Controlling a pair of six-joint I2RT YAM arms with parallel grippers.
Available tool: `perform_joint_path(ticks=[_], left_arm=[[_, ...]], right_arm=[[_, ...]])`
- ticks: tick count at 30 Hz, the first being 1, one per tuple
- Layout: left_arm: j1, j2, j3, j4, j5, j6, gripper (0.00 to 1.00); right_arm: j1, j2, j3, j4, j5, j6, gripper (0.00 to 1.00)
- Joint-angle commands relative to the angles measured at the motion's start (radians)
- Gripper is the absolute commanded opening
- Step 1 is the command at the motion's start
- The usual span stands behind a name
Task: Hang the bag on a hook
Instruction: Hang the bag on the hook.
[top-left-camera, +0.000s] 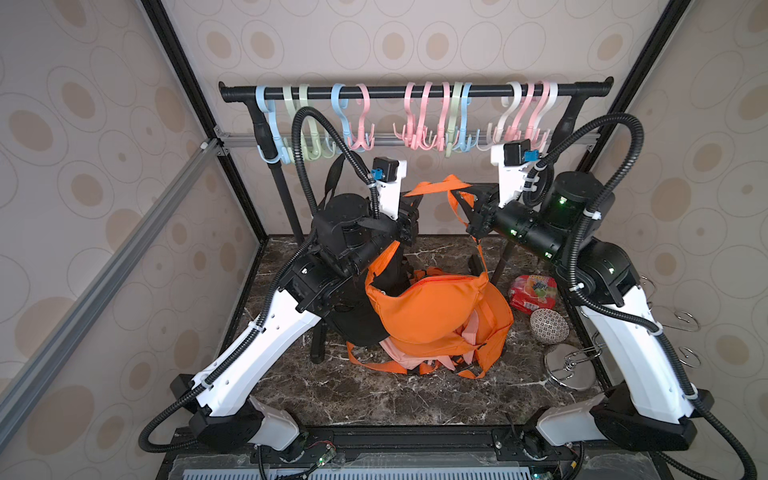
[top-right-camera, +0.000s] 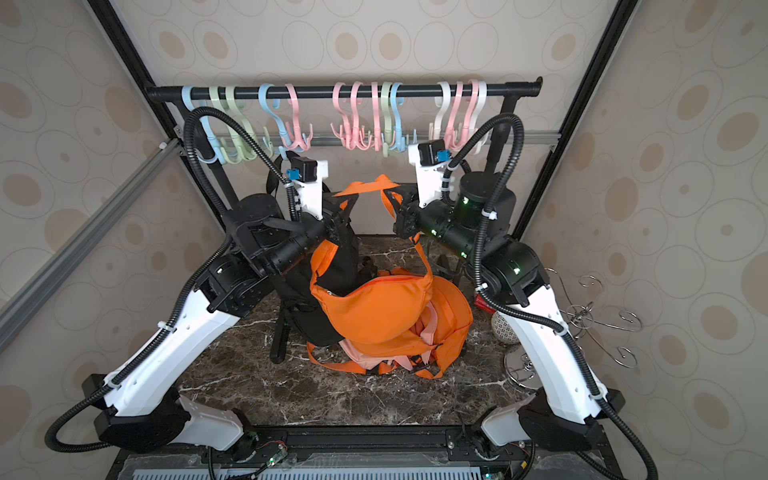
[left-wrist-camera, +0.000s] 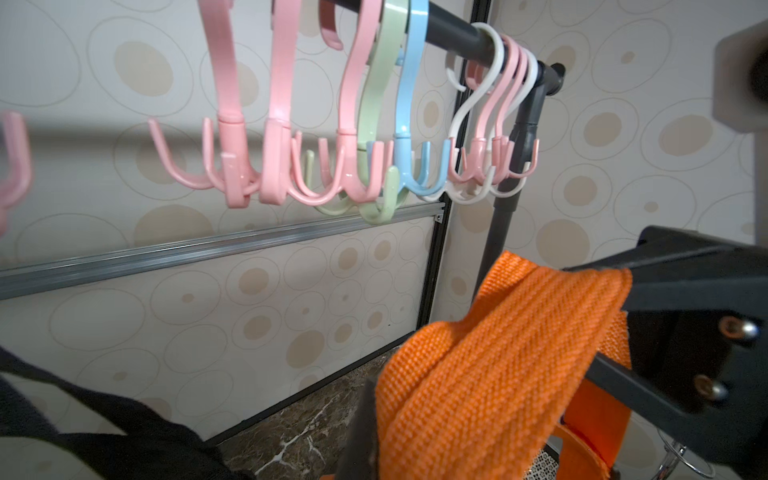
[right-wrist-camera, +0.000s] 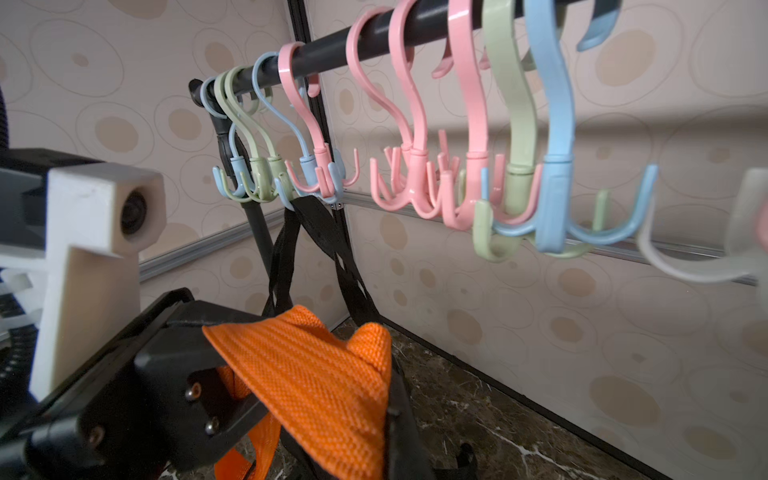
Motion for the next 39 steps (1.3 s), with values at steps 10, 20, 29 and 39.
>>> perform_joint_path(ticks=[10,20,29,39], left_arm=[[-0.096,0.216,0.271,0.041,-0.080,0.039,0.00],[-0.105,0.564,0.895,-0.156,-0.080,0.065,0.00],[-0.080,0.481,0.774,-0.040,-0.185,0.086,0.00],[-0.010,0.517,0.821,-0.096,-0.160,0.054,0.00]], right_arm=[[-0.094,-0.202,-0.181,0.058,0.368,-0.111,0.00],[-0.174,-0.039,0.070,0.014,0.132,-0.135,0.00],[-0.178,0.126,0.338,-0.018,-0.008,-0.106,0.00],[-0.181,0.360,0.618,-0.090,-0.021,-0.077,0.00]])
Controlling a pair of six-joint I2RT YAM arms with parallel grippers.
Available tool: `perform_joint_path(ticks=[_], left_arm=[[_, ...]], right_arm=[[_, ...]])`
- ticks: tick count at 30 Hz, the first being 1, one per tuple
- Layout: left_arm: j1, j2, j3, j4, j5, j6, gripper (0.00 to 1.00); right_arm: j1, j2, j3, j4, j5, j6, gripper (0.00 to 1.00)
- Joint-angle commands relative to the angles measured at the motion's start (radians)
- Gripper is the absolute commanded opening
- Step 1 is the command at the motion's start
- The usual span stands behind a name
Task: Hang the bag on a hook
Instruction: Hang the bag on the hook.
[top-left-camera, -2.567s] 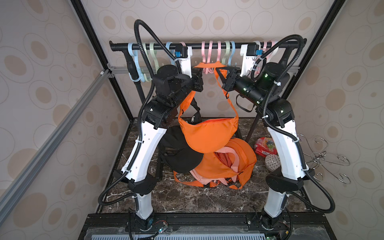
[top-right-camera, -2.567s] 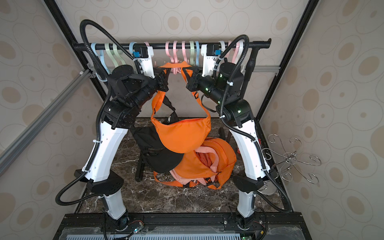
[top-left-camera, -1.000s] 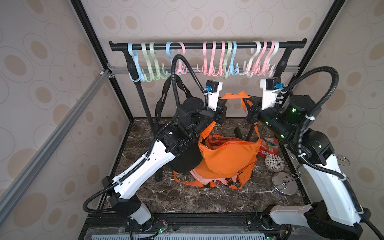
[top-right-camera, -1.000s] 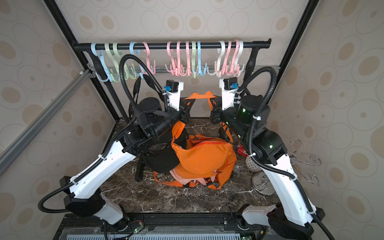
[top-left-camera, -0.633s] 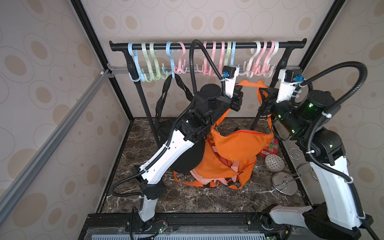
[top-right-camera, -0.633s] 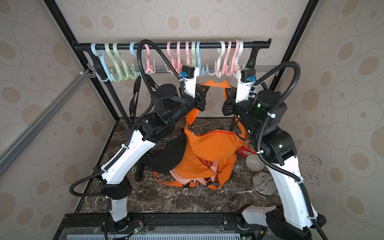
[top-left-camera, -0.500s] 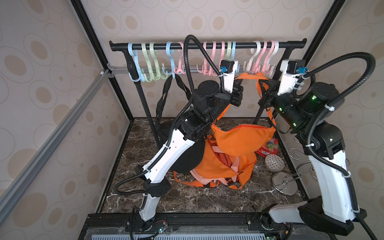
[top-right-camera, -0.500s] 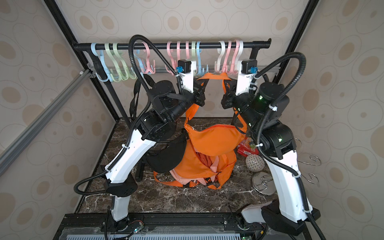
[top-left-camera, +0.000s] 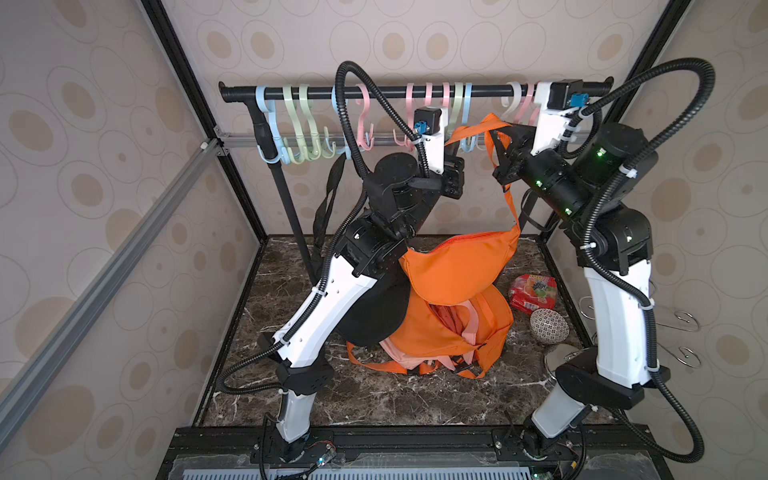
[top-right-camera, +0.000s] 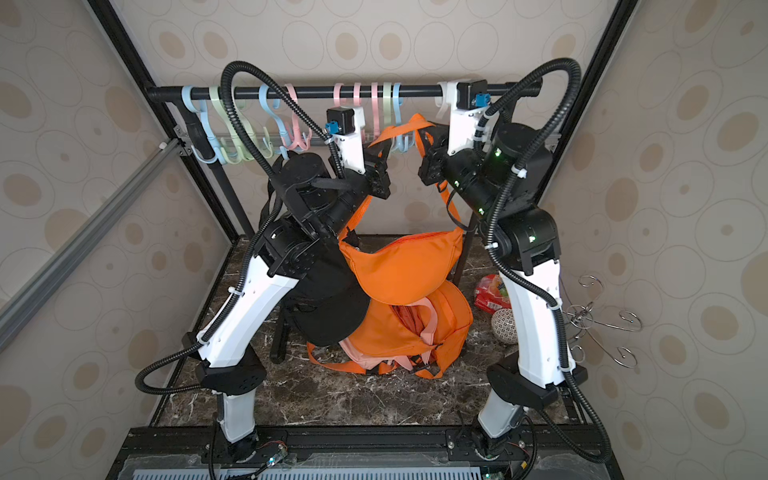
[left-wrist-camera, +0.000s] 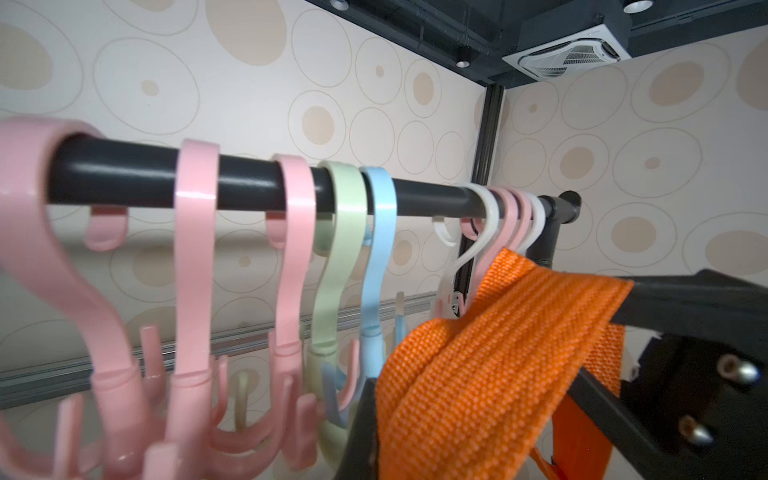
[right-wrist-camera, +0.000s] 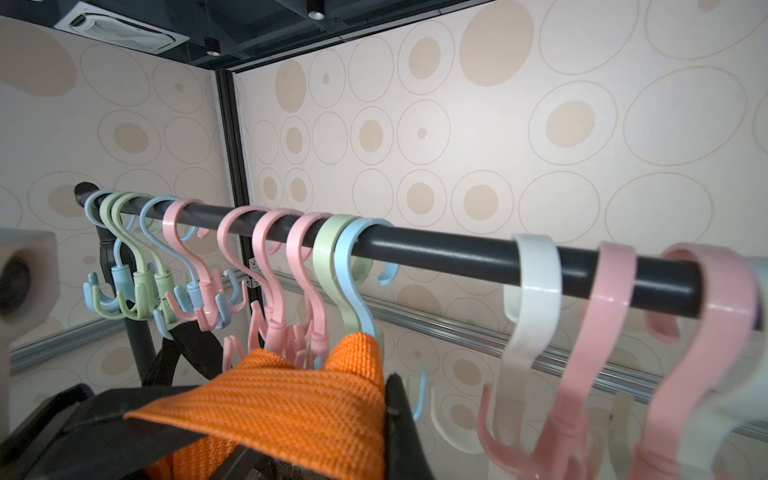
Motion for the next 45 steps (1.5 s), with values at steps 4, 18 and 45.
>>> perform_joint_path(ticks=[4,18,45], left_arm=[[0.053,0.028,0.042,-0.047,0.043,-0.025,0.00],[0.130,0.076,0.042,-0.125,0.134,-0.088,0.00],[0.014,0.010,0.026,-0.151,0.114,0.002,0.00]], right_arm=[[-0.029,0.080,0.075,-0.015,-0.013,0.036,0.00],[-0.082,0.168,0.102,-0.074,-0.130,0.073,0.00],[-0.082,0.062,-0.153,-0.092,-0.236,0.096,0.00]])
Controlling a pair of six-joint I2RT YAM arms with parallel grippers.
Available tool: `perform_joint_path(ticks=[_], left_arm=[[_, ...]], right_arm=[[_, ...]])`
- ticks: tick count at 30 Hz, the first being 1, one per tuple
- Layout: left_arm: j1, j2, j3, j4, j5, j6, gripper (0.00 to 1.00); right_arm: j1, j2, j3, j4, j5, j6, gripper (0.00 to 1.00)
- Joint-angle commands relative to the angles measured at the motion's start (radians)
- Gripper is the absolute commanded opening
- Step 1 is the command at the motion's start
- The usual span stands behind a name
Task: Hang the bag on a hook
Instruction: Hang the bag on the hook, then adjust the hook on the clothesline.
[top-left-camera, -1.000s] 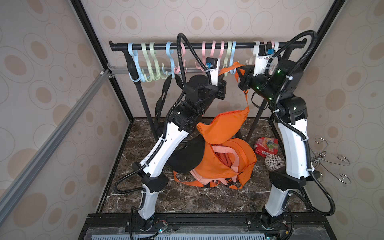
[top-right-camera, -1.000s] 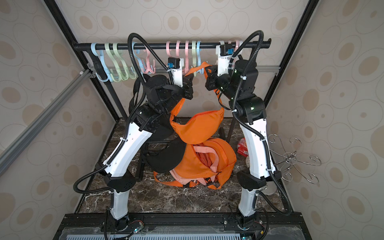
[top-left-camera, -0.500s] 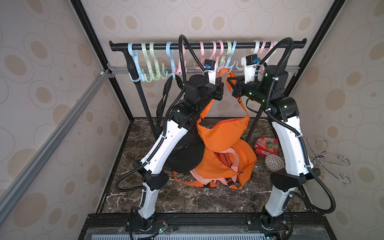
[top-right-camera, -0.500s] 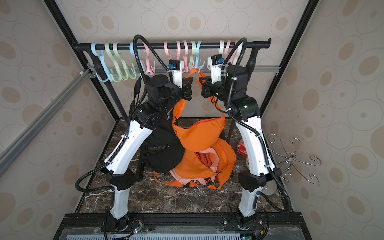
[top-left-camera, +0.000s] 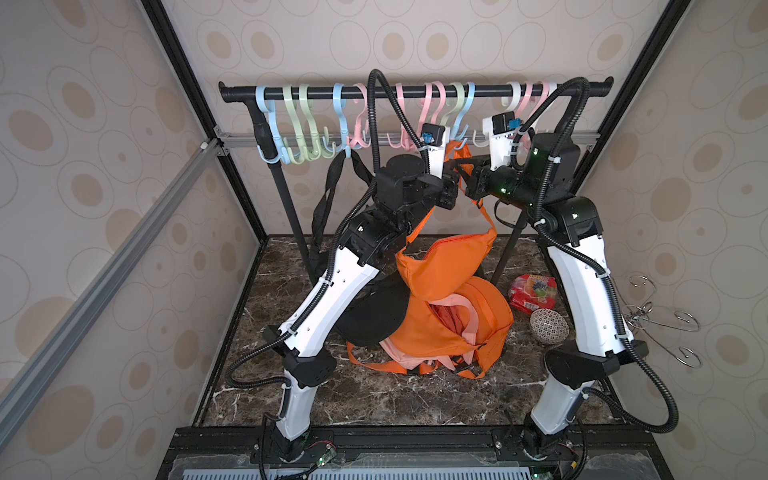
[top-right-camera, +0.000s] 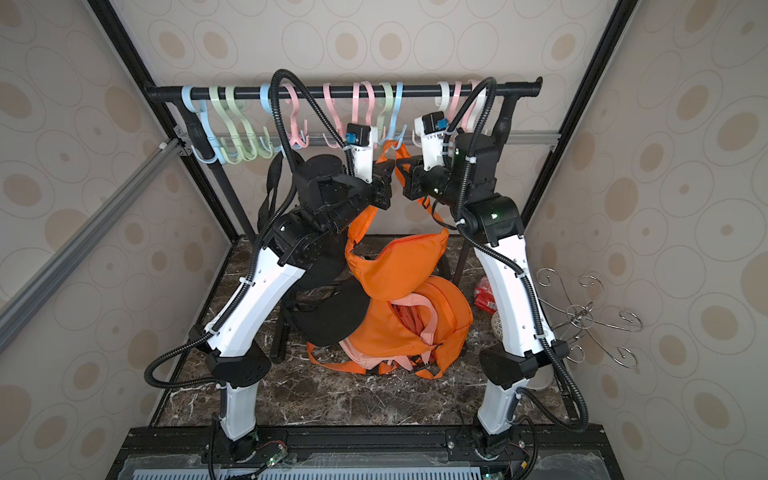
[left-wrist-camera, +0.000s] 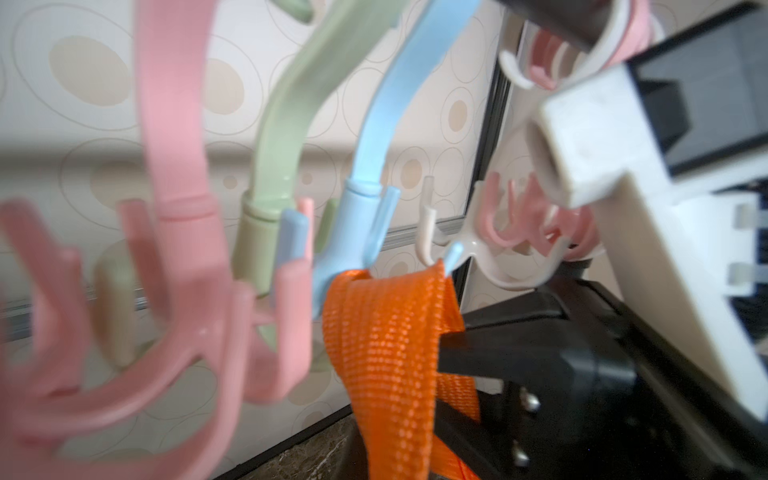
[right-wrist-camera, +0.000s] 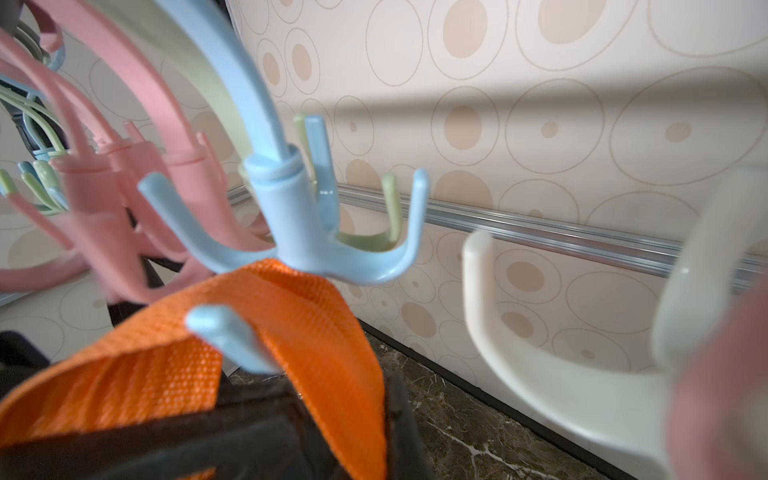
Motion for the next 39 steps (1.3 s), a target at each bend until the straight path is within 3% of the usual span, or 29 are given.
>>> perform_joint_path(ticks=[1,9,10,12,13,15,18,21,25,28,30,34,36,39], left_arm=[[-0.020,-0.031,0.047,-0.004,0.005,0.035,0.00],[-0.036,-0.030,0.017,-0.070,0.016,0.030,0.00],[-0.035,-0.027,0.016,-0.082,0.013,0.033,0.07],[-0.035,-0.024,0.016,-0.097,0.013,0.045,0.54],[-0.034,-0.025,0.018,-0.101,0.012,0.050,0.69],[-0.035,-0.035,0.015,-0.100,0.024,0.067,0.85],[-0.035,-0.066,0.000,-0.095,0.023,0.089,0.93],[-0.035,-0.138,-0.094,-0.053,0.069,0.115,0.95],[-0.033,-0.250,-0.241,0.026,0.070,0.127,0.95],[-0.025,-0.308,-0.297,0.046,0.056,0.128,0.79],[0.013,-0.309,-0.263,0.017,0.066,0.089,0.63],[0.132,-0.262,-0.182,-0.012,0.154,-0.032,0.49],[0.173,-0.218,-0.132,-0.004,0.200,-0.073,0.46],[0.198,-0.133,-0.016,-0.015,0.273,-0.095,0.55]], right_arm=[[-0.003,-0.011,-0.004,-0.046,-0.011,0.013,0.00],[-0.002,-0.005,-0.006,-0.049,-0.033,0.040,0.00],[-0.002,-0.008,-0.006,-0.051,-0.033,0.042,0.00],[-0.002,-0.020,-0.009,-0.058,-0.032,0.045,0.16],[-0.001,-0.028,-0.012,-0.061,-0.031,0.044,0.27],[-0.002,-0.053,-0.026,-0.063,-0.028,0.043,0.44],[0.000,-0.105,-0.058,-0.068,-0.014,0.037,0.56],[0.000,-0.177,-0.118,-0.072,0.009,0.030,0.69],[0.014,-0.308,-0.294,-0.017,0.032,0.031,0.69],[0.027,-0.407,-0.418,0.036,0.030,0.041,0.70],[0.036,-0.455,-0.473,0.056,-0.017,0.044,0.70],[0.037,-0.454,-0.526,0.110,-0.163,0.116,0.71],[0.037,-0.424,-0.537,0.134,-0.198,0.155,0.70],[0.037,-0.378,-0.535,0.179,-0.222,0.200,0.70]])
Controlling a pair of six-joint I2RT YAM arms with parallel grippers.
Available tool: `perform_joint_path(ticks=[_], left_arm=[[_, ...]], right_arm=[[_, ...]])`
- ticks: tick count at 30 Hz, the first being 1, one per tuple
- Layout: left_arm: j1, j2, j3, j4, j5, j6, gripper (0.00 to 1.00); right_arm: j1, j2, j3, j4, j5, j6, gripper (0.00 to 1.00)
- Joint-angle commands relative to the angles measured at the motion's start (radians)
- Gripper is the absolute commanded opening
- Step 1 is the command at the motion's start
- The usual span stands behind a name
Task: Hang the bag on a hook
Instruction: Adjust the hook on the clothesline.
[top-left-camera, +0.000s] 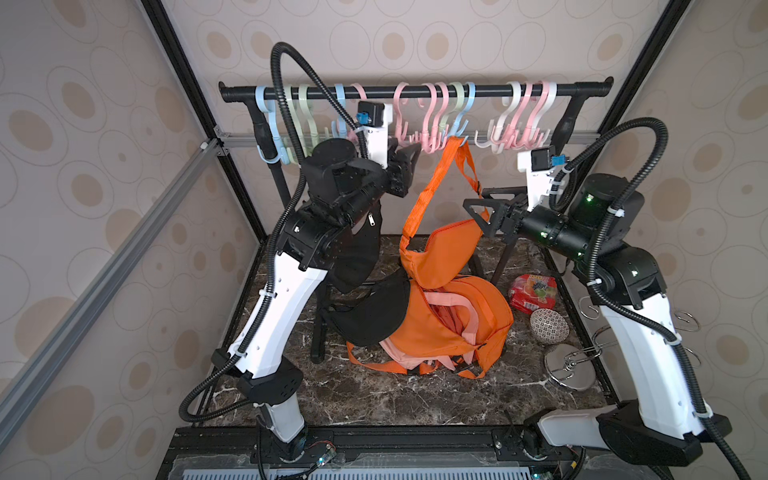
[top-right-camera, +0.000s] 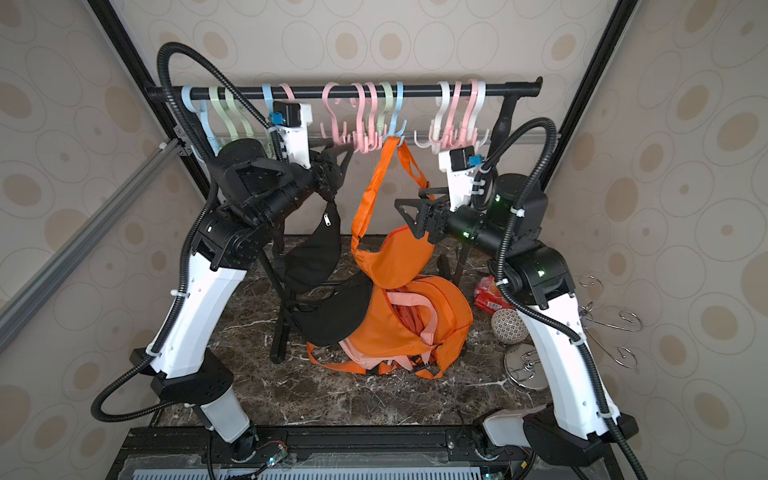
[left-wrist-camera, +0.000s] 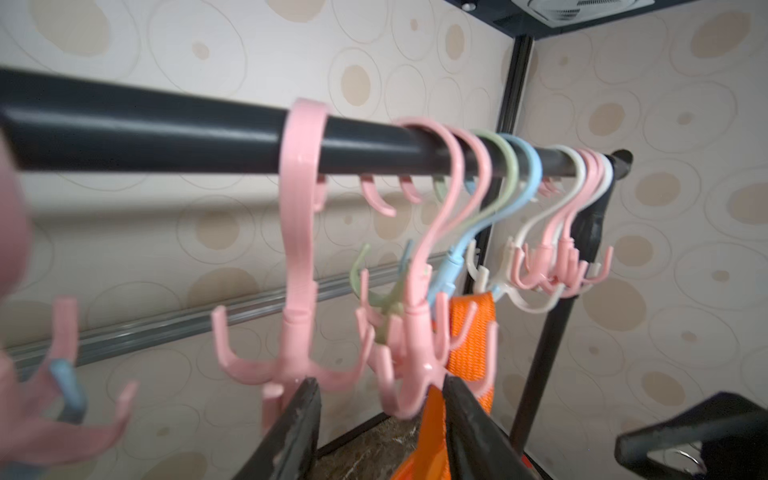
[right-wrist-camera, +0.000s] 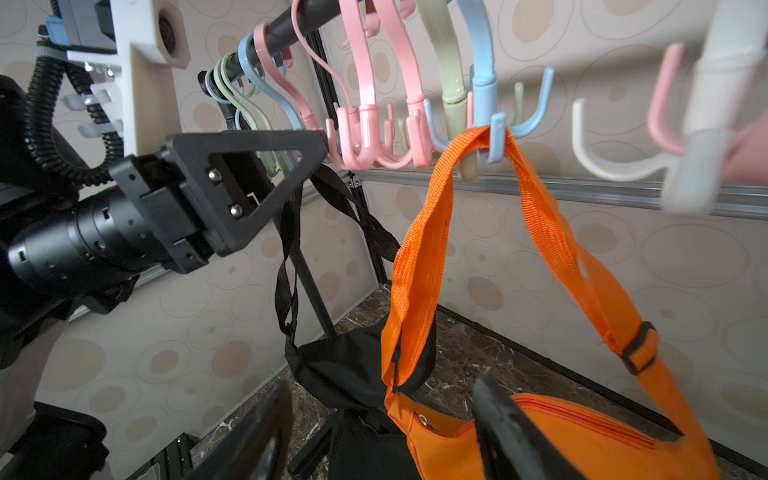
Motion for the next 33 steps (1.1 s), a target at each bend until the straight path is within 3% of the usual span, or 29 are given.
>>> perform_joint_path(ticks=[1,4,9,15,16,17,20,21,25,33], left_arm=[[0.009,0.092,0.120,-0.007,0.117,-0.066,0.58],[0.014,0.127,0.146,-0.004,0.165,-0.075,0.67],[0.014,0.061,-0.025,0.100,0.195,-0.097,0.85],[0.028,0.070,-0.013,0.132,0.157,-0.111,0.89],[0.032,0.080,0.004,0.132,0.159,-0.116,0.89],[0.035,0.088,0.014,0.135,0.159,-0.120,0.89],[0.050,0.092,0.009,0.175,0.177,-0.141,0.89],[0.055,0.093,0.006,0.186,0.177,-0.147,0.89],[0.078,0.097,-0.015,0.230,0.178,-0.176,0.88],[0.109,0.117,-0.031,0.310,0.172,-0.216,0.86]], right_arm=[[0.006,0.069,-0.007,0.073,-0.077,0.077,0.70],[0.006,0.144,0.069,0.086,-0.088,0.096,0.70],[0.006,0.318,0.284,0.051,-0.024,0.106,0.70],[0.006,0.497,0.542,0.038,-0.029,0.146,0.69],[0.006,0.508,0.553,0.050,-0.020,0.150,0.65],[0.006,0.511,0.557,0.061,-0.015,0.154,0.50],[0.006,0.489,0.514,0.108,-0.054,0.167,0.14],[0.006,0.472,0.489,0.121,-0.070,0.170,0.08],[0.007,0.334,0.273,0.225,-0.073,0.173,0.00],[0.007,0.083,0.029,0.240,0.004,0.100,0.00]])
